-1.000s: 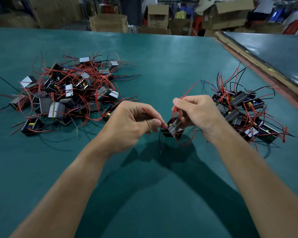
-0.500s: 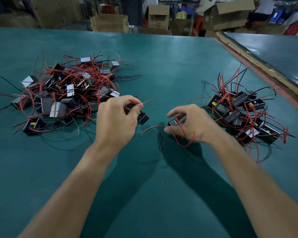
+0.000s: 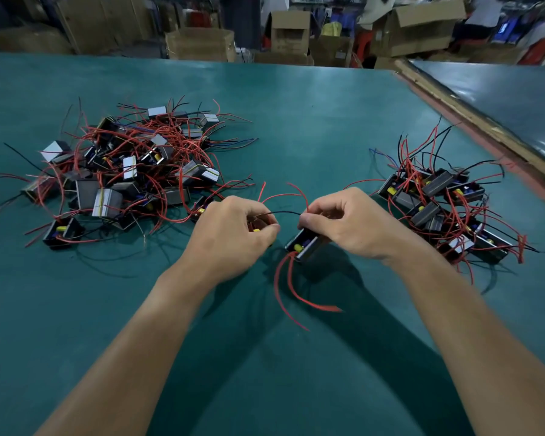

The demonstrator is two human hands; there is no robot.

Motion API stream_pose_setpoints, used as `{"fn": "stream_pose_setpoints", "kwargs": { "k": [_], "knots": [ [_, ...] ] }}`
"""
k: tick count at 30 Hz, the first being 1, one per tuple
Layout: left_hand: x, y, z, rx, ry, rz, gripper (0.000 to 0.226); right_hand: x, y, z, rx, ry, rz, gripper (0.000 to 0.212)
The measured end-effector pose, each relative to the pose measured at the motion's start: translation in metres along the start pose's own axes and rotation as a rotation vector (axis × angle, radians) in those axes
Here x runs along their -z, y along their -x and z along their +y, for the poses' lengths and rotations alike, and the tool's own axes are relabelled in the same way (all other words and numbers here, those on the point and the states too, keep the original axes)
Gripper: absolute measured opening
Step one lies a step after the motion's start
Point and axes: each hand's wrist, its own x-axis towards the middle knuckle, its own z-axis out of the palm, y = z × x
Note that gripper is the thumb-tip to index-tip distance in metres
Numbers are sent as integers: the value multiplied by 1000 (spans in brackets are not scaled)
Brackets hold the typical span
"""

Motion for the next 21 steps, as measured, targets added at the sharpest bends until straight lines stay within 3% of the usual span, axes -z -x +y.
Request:
{"fn": "stream_pose_setpoints", "kwargs": {
  "k": [5,8,11,16,21],
  "knots": [
    [0,-1,1,2,190,15,3,0,-2,1,16,35,38,21],
    [2,-2,0,-27,284,7,11,1,-1,-1,24,-32,67,14],
    [4,0,3,-75,322,-56,23,1,0,-5,44,-112,3,13],
    [2,1,8,-90,471,-65,26,-1,4,-6,75,-113,-201,30],
    [3,3,13,-103,562,-121,13,-6,7,-8,53,-86,-301,28]
  ]
}}
